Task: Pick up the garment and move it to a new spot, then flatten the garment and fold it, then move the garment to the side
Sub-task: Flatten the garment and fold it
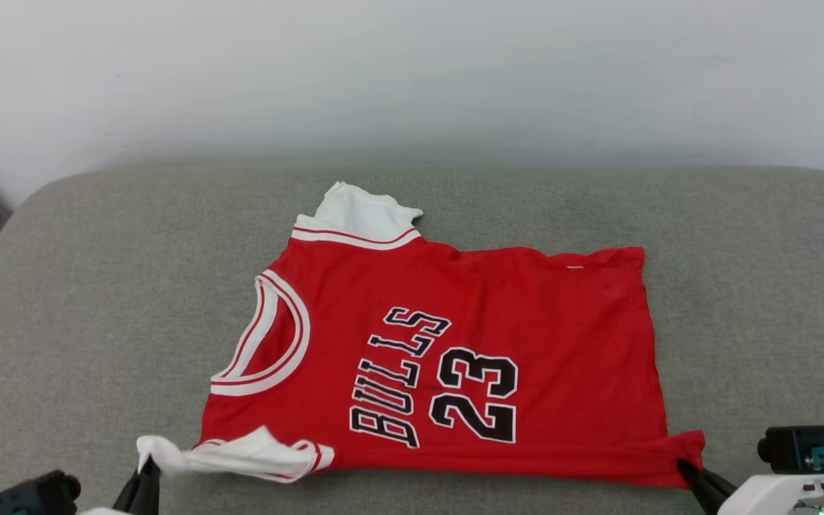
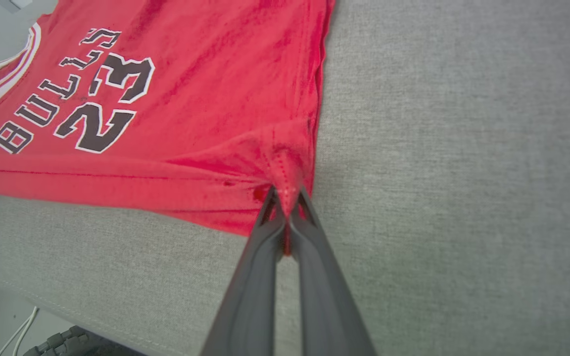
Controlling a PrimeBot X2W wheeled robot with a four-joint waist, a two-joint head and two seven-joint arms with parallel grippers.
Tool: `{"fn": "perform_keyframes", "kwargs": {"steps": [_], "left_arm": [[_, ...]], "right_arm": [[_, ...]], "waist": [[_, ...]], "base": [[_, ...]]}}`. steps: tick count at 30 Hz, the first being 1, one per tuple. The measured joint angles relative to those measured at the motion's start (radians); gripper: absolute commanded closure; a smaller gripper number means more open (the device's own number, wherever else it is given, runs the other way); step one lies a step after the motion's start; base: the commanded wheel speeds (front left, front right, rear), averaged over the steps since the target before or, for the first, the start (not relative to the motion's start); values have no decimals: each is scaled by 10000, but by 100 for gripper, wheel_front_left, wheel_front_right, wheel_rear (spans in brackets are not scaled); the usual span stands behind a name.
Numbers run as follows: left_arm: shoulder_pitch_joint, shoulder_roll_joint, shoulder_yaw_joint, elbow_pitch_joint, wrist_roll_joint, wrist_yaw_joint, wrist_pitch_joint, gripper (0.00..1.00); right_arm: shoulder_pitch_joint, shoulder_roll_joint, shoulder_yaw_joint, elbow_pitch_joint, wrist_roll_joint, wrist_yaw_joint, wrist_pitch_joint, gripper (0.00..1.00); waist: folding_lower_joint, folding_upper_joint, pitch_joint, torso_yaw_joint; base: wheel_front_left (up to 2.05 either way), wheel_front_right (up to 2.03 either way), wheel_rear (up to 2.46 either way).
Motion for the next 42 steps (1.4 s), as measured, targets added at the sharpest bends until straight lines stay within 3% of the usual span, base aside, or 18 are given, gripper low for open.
{"fn": "perform_keyframes", "kwargs": {"steps": [4, 10, 24, 25, 26, 27, 28, 36, 42], "left_arm": [[-559, 127, -167, -291, 92, -71, 290, 100], [-2390, 127, -610, 399, 443, -596, 541, 100], [-4919, -690, -1296, 3173, 767, -1697, 251, 100], [-5040, -732, -1312, 3369, 767, -1774, 186, 96], [-5144, -767, -1294, 3576, 755, -1850, 132, 82], [-5407, -926, -1269, 4178, 594, -2092, 50, 18], [-5466, -972, -1271, 4376, 554, -2176, 52, 0], [-5586, -989, -1266, 5400, 286, -2516, 146, 0], [-5145, -368, -1406, 5062, 73, -2522, 1292, 0]], "right_arm": [[-13, 364, -244, -410, -424, -8, 525, 100], [-1108, 525, -190, -186, -878, -12, 826, 100], [-3124, 428, 635, 1517, -1101, -12, -245, 100], [-3225, 426, 654, 1647, -1103, -12, -322, 100], [-3276, 424, 683, 1747, -1103, -10, -424, 85], [-3454, 424, 819, 2031, -1099, -10, -608, 0], [-3479, 433, 865, 2100, -1070, -10, -660, 0], [-3074, 395, 1028, 2052, -1024, -17, -1858, 0], [-2302, 456, 433, 1076, -1503, -17, -3062, 0]], "waist": [[1, 0, 215, 4], [4, 0, 775, -50], [5, 0, 2259, -213], [6, 0, 2320, -218], [5, 0, 2372, -221], [6, 0, 2461, -233], [5, 0, 2458, -239], [5, 0, 1874, -315], [4, 0, 1049, -381]], "base": [[0, 0, 0], [0, 0, 0], [0, 0, 0], [0, 0, 0], [0, 0, 0], [0, 0, 0], [0, 0, 0], [0, 0, 0], [0, 0, 0]]}}
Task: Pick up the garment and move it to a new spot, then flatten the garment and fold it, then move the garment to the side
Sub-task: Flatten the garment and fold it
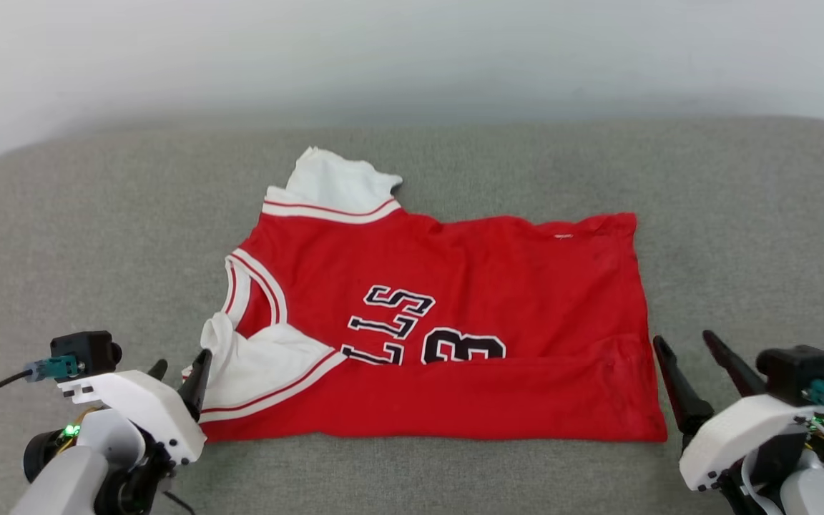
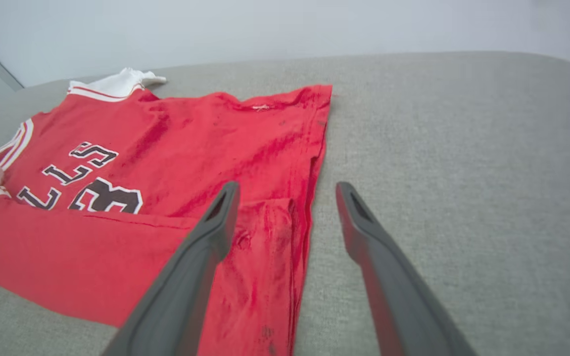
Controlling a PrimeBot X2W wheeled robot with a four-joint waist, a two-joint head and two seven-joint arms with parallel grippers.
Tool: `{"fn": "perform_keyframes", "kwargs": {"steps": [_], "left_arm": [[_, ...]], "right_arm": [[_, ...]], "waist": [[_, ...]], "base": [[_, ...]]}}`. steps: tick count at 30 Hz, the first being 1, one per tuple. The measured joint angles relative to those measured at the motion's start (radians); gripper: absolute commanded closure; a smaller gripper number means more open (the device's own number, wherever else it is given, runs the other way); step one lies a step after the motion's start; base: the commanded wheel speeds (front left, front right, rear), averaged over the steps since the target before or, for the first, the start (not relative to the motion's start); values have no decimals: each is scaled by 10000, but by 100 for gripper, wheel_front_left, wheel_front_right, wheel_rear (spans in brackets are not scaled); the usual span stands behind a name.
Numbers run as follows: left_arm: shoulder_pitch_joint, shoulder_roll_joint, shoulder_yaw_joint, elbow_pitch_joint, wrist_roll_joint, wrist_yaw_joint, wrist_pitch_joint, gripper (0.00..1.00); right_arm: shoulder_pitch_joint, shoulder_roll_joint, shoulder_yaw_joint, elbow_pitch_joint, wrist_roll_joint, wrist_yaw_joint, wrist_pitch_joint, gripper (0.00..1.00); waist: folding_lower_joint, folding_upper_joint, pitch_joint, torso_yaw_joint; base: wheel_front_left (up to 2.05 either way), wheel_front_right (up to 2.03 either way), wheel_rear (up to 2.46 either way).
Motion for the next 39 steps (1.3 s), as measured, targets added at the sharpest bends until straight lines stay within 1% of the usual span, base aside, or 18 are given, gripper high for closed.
{"fn": "perform_keyframes", "kwargs": {"steps": [3, 8, 13, 16, 18, 20, 24, 26, 27, 28, 29, 30, 31, 34, 35, 36, 37, 39], "left_arm": [[234, 487, -128, -593, -119, 54, 972, 0], [671, 1417, -374, -1977, -451, 391, 2963, 0], [936, 2316, -508, -3212, -780, 832, 4725, 0], [926, 2734, -428, -3580, -1049, 1049, 5515, 0], [864, 2924, -420, -3601, -1141, 1197, 5981, 0], [789, 3045, -385, -3549, -1290, 1250, 6293, 0], [547, 2972, -295, -3231, -1503, 1231, 6406, 0], [396, 2844, -211, -3007, -1672, 1124, 6403, 0], [350, 2801, -186, -2897, -1745, 1055, 6410, 2], [319, 2765, -182, -2769, -1833, 995, 6452, 30], [281, 2732, -174, -2652, -1919, 941, 6504, 53], [244, 2694, -155, -2525, -1969, 871, 6504, 75], [225, 2644, -140, -2422, -2021, 811, 6491, 100], [161, 2412, -134, -2115, -2086, 573, 6240, 100], [142, 2251, -161, -2067, -2092, 477, 6128, 100], [124, 2104, -196, -2015, -2079, 433, 5983, 100], [124, 2065, -209, -1960, -2038, 347, 5860, 100], [123, 1962, -270, -1948, -1881, 307, 5595, 100]], "right_arm": [[417, 274, -395, -709, -349, 0, -341, 0], [1129, 754, -796, -1779, -763, 0, -330, 0], [1424, 1106, -966, -2568, -938, 0, -86, 0], [1481, 1262, -1007, -2901, -1011, 0, -29, 0], [1440, 1327, -999, -3028, -1009, 0, -15, 0], [1326, 1367, -957, -3080, -1007, 0, 6, 0], [1122, 1450, -922, -3076, -961, 0, -35, 0], [1077, 1480, -932, -3028, -918, 0, -23, 0], [1047, 1499, -920, -2972, -890, 0, 21, 0], [1011, 1519, -932, -2920, -867, 0, 27, 0], [967, 1519, -951, -2861, -809, 0, 65, 0], [915, 1517, -984, -2801, -763, 0, 119, 0], [894, 1503, -1016, -2761, -702, 0, 205, 0], [895, 1381, -1089, -2656, -431, 0, 633, 0], [895, 1327, -1110, -2629, -320, 0, 815, 0], [895, 1243, -1114, -2604, -188, 0, 1091, 0], [895, 1164, -1135, -2573, -77, 0, 1352, 0], [892, 947, -1179, -2474, 136, 0, 2161, 0]], "waist": [[0, 0, -364, -33], [-1, 0, -658, -167], [-1, 0, -420, -317], [0, -1, -86, -413], [0, 0, 184, -492], [0, 0, 470, -584], [0, 0, 1032, -777], [0, 0, 1279, -870], [-1, 0, 1383, -915], [-1, 0, 1469, -964], [-1, 0, 1533, -1008], [-1, 0, 1575, -1052], [-1, 0, 1593, -1082], [-1, 0, 1535, -1041], [-1, 0, 1498, -1005], [-1, 0, 1449, -962], [-1, 0, 1397, -917], [0, 0, 1281, -811]], "base": [[0, 0, 0], [0, 0, 0], [0, 0, 0], [0, 0, 0], [0, 0, 0], [0, 0, 0], [0, 0, 0], [0, 0, 0], [0, 0, 0], [0, 0, 0], [0, 0, 0], [0, 0, 0], [0, 0, 0], [0, 0, 0], [0, 0, 0], [0, 0, 0], [0, 0, 0], [0, 0, 0]]}}
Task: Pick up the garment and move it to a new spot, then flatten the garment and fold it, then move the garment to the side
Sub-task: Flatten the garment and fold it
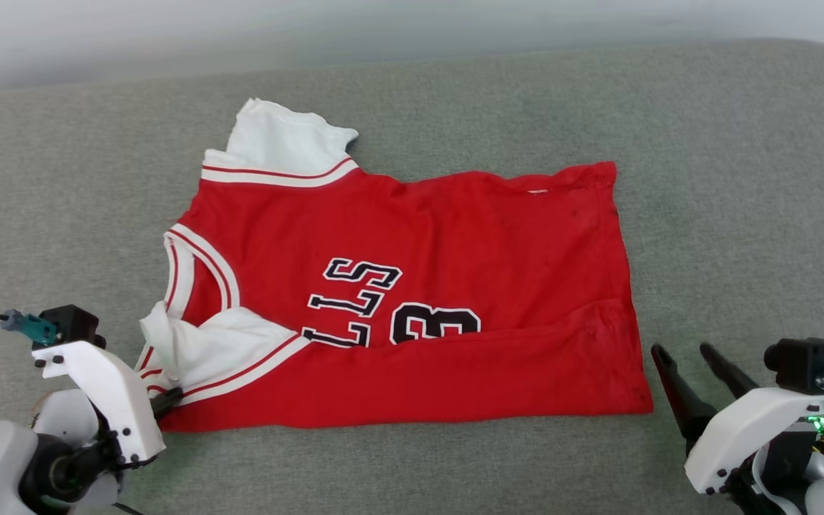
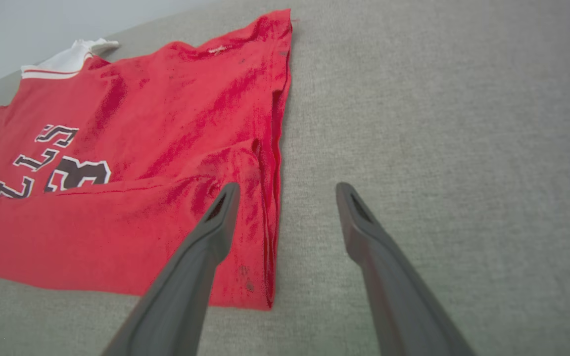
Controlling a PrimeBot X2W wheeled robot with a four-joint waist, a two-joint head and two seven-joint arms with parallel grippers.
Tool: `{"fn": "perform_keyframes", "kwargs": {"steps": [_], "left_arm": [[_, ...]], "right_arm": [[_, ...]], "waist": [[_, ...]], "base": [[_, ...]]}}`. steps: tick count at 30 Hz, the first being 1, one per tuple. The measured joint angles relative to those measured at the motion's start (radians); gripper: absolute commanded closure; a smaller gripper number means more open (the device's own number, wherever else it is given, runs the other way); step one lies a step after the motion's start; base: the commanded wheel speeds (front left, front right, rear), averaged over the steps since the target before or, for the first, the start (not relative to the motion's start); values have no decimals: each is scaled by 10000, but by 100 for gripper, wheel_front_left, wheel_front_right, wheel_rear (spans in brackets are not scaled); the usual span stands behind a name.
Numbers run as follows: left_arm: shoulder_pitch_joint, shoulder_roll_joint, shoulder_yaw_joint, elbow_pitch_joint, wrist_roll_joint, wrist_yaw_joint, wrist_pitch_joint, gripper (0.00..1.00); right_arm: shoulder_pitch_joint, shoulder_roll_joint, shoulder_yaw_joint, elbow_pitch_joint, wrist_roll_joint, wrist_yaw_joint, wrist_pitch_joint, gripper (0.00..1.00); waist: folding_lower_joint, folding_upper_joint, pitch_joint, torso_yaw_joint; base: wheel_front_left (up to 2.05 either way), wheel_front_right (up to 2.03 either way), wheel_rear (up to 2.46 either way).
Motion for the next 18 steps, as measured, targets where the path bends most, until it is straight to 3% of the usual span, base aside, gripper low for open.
{"fn": "perform_keyframes", "kwargs": {"steps": [8, 15, 16, 17, 18], "left_arm": [[-5, -107, -81, -874, 798, 163, -1037, 100], [-96, -180, -176, -1737, 1179, 408, -1354, 100], [-138, -215, -211, -1812, 1200, 416, -1356, 100], [-155, -249, -224, -1862, 1202, 445, -1384, 100], [-155, -278, -228, -1871, 1216, 472, -1409, 100]], "right_arm": [[-407, -629, 38, 437, 658, 0, 3697, 0], [-1283, -583, 334, 1524, 727, 0, 4640, 0], [-1405, -589, 383, 1699, 742, 0, 4738, 7], [-1499, -594, 431, 1850, 773, -2, 4847, 66], [-1602, -616, 479, 1977, 811, -6, 4936, 100]], "waist": [[0, 0, -322, 562], [0, 0, -97, 975], [-1, 0, -58, 1036], [-1, 0, -17, 1088], [-1, 0, 19, 1128]], "base": [[0, 0, 0], [0, 0, 0], [0, 0, 0], [0, 0, 0], [0, 0, 0]]}}
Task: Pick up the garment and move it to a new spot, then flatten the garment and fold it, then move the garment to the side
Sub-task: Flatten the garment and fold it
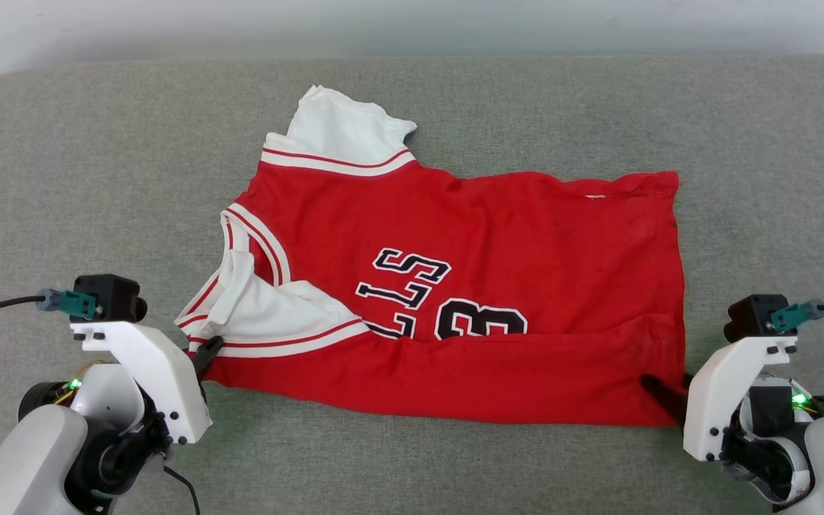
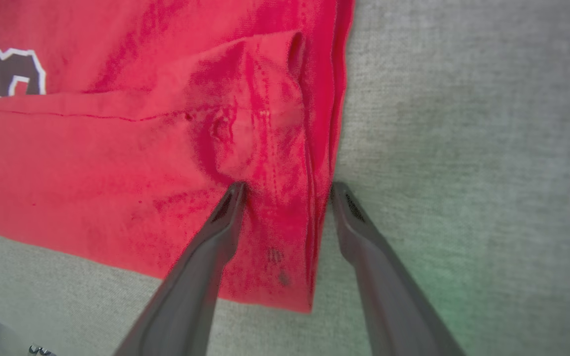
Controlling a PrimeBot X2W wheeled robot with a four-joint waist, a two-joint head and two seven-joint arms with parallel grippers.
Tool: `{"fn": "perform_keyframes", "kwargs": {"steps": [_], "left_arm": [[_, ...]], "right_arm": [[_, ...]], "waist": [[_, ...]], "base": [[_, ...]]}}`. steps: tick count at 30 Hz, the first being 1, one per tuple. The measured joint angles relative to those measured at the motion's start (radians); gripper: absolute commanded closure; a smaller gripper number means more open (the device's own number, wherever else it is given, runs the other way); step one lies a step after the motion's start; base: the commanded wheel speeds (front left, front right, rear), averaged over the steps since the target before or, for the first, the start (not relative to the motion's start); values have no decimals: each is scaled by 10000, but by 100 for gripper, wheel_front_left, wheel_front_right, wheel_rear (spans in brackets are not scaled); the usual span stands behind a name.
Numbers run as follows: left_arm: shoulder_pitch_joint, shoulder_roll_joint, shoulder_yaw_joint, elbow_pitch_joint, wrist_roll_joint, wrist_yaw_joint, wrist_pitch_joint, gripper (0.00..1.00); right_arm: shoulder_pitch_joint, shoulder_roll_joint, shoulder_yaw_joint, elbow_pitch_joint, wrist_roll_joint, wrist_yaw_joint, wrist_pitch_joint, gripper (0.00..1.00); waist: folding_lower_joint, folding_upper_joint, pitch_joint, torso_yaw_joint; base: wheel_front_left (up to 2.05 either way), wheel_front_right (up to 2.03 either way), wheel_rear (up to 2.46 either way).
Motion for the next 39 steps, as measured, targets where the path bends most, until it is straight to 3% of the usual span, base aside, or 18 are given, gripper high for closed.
{"fn": "perform_keyframes", "kwargs": {"steps": [15, 27, 32, 33, 34, 35, 39], "left_arm": [[1000, -314, 125, -88, 44, 456, -928, 100], [2912, -153, 161, -911, -222, 1170, -1066, 100], [3169, -418, 111, -623, -416, 1099, -1116, 100], [3153, -506, 79, -468, -447, 1068, -1124, 67], [3137, -594, 42, -284, -462, 1003, -1181, 11], [3101, -690, 36, -102, -479, 978, -1252, 0], [2871, -855, 98, 500, -481, 740, -1590, 0]], "right_arm": [[-62, -418, 709, 67, 439, 4, -489, 100], [1571, -562, 420, -963, 616, 4, -199, 100], [2385, -295, 142, -1147, 500, 6, 56, 100], [2511, -201, 54, -1122, 481, 6, 23, 64], [2605, -167, 0, -1087, 351, 4, -82, 0], [2668, -151, -29, -1055, 188, 6, -165, 0], [2715, 58, 86, -1202, 63, 4, -974, 0]], "waist": [[1, 0, -952, 4], [0, 0, -2461, 159], [0, 1, -2485, 111], [0, 0, -2461, 102], [0, 0, -2437, 88], [0, 0, -2413, 71], [1, 0, -2340, -83]], "base": [[0, 0, 0], [0, 0, 0], [0, 0, 0], [0, 0, 0], [0, 0, 0], [0, 0, 0], [0, 0, 0]]}}
